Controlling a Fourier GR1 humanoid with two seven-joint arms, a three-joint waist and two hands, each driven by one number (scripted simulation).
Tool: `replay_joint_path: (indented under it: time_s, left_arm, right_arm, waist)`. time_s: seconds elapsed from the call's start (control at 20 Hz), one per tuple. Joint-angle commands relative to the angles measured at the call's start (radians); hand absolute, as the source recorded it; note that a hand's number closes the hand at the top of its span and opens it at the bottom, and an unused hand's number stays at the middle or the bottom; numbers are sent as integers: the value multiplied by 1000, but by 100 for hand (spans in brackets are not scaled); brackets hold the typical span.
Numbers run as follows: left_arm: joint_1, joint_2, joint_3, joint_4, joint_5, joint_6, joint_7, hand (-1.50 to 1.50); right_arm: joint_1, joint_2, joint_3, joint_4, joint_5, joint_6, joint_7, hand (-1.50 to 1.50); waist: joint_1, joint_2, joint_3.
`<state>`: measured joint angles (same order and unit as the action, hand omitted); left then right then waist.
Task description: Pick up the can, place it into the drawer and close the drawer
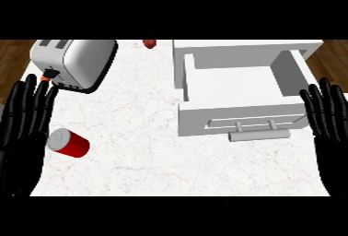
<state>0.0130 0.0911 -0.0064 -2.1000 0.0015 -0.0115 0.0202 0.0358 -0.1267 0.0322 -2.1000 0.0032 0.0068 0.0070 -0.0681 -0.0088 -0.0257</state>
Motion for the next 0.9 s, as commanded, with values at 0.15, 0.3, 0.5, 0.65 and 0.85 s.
replay_joint_path:
  time_s: [0.15,0.3,0.5,0.65,0.85]
  left_arm:
    - [-35,110,194,71,244,-157,-62,-150]
    - [95,116,163,126,150,-101,109,-150]
    - [97,158,206,25,226,-98,274,-150]
    - [154,178,265,32,267,-160,232,-150]
    - [218,177,299,-119,315,-161,333,-150]
  right_arm:
    - [-6,-2,-34,-49,-50,12,53,-150]
    - [49,46,-93,63,-3,-100,125,-150]
    - [100,58,-82,-18,1,-121,210,-150]
    - [195,23,-150,-61,-76,-51,156,-150]
    - [293,21,-198,-48,-136,23,72,-150]
  waist:
    - [67,8,25]
    - [71,20,27]
    - [70,5,26]
    - [66,6,26]
    - [68,5,26]
